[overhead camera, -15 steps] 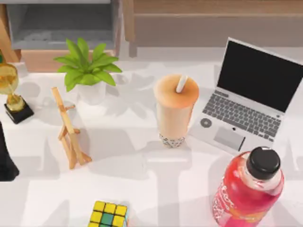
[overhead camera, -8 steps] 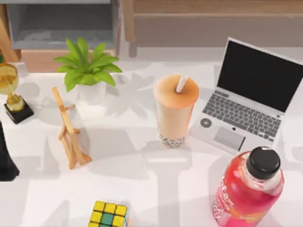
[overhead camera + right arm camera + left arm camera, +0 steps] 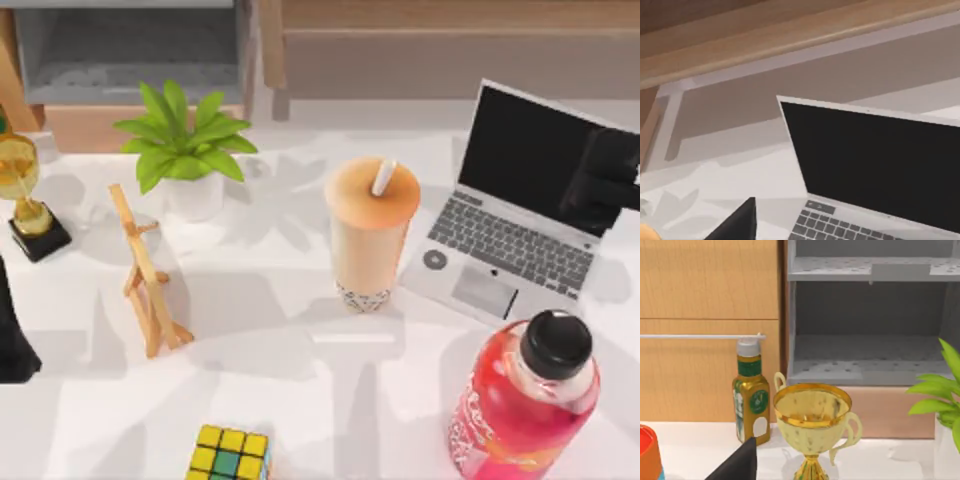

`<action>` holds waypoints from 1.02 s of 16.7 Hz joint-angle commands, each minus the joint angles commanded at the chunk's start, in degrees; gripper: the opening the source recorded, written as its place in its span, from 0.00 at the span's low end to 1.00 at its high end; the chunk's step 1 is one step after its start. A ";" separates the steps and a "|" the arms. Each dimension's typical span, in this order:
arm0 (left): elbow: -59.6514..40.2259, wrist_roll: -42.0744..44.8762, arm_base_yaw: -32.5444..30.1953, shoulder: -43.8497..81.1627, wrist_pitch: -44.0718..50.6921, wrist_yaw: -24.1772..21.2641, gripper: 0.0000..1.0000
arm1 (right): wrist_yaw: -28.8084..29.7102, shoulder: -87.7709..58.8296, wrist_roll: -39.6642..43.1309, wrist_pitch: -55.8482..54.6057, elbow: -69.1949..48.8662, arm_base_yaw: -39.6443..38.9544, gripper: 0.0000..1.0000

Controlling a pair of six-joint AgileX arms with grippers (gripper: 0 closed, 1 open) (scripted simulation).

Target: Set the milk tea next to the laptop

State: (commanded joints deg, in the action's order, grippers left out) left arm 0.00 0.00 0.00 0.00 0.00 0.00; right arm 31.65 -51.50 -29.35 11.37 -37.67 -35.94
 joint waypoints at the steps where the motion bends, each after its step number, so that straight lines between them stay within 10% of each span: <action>1: 0.00 0.00 0.00 0.00 0.00 0.00 1.00 | 2.51 -6.28 -2.60 1.25 -3.67 -3.39 1.00; 9: 0.00 0.00 0.00 0.00 0.00 0.00 1.00 | 14.66 -41.88 -16.48 9.80 -24.03 -22.64 1.00; 17: 0.00 0.00 0.00 0.00 0.00 0.00 1.00 | 15.98 -45.85 -18.77 11.92 -25.89 -25.66 1.00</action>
State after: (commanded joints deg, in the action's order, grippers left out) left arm 0.00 0.00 0.00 0.00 0.00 0.00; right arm 47.63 -97.35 -48.13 23.28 -63.56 -61.60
